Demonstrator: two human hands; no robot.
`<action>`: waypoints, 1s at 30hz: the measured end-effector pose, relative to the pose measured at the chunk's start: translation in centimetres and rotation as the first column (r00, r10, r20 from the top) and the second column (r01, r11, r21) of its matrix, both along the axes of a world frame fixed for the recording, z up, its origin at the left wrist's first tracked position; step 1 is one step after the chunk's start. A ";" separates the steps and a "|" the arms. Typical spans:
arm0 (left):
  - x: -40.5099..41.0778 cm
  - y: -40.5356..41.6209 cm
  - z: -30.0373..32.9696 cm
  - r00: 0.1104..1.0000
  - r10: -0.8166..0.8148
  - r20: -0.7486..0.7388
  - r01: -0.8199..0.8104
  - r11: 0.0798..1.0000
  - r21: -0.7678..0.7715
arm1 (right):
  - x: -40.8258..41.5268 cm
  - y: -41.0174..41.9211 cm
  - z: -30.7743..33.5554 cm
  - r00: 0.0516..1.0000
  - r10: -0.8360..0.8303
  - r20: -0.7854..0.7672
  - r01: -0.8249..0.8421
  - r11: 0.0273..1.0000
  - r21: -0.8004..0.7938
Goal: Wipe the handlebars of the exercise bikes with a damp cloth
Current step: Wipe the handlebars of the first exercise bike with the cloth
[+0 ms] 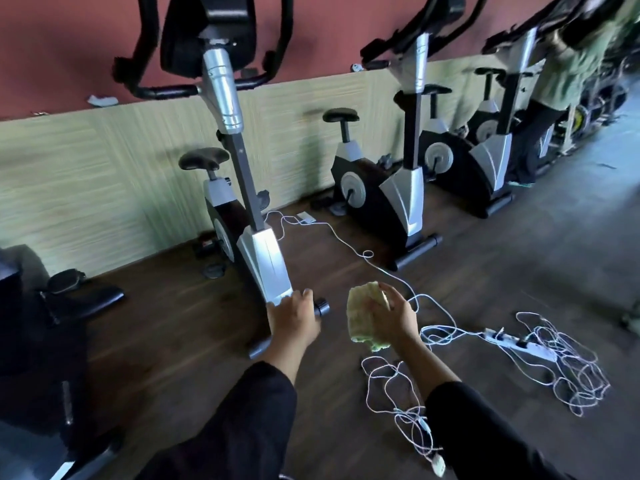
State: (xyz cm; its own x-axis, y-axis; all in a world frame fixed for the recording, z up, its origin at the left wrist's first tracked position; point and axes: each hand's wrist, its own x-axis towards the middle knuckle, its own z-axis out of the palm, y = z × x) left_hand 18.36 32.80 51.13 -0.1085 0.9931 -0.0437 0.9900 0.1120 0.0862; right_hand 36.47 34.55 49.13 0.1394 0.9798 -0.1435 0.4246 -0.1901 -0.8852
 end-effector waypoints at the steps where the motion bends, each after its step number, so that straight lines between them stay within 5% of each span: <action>1: 0.7 1.6 0.0 1.000 0.000 -0.001 0.000 1.000 0.002 | 0.6 1.7 0.1 1.000 -0.001 0.004 0.001 1.000 0.003; 19: -1.3 28.8 1.1 0.997 0.074 -0.010 -0.074 0.997 0.027 | -2.6 30.0 1.8 0.998 0.061 -0.010 -0.061 0.997 0.041; 30: -9.0 45.6 4.9 0.996 0.049 -0.073 -0.028 0.963 0.268 | -10.1 45.8 5.5 0.996 -0.008 -0.087 0.019 0.993 0.119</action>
State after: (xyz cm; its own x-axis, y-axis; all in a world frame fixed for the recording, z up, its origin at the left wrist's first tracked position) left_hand 9.39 78.37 56.06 -0.1394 0.9626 0.2324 0.9902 0.1335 0.0410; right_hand 26.37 80.34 54.58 0.1448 0.9887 -0.0380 0.3435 -0.0862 -0.9352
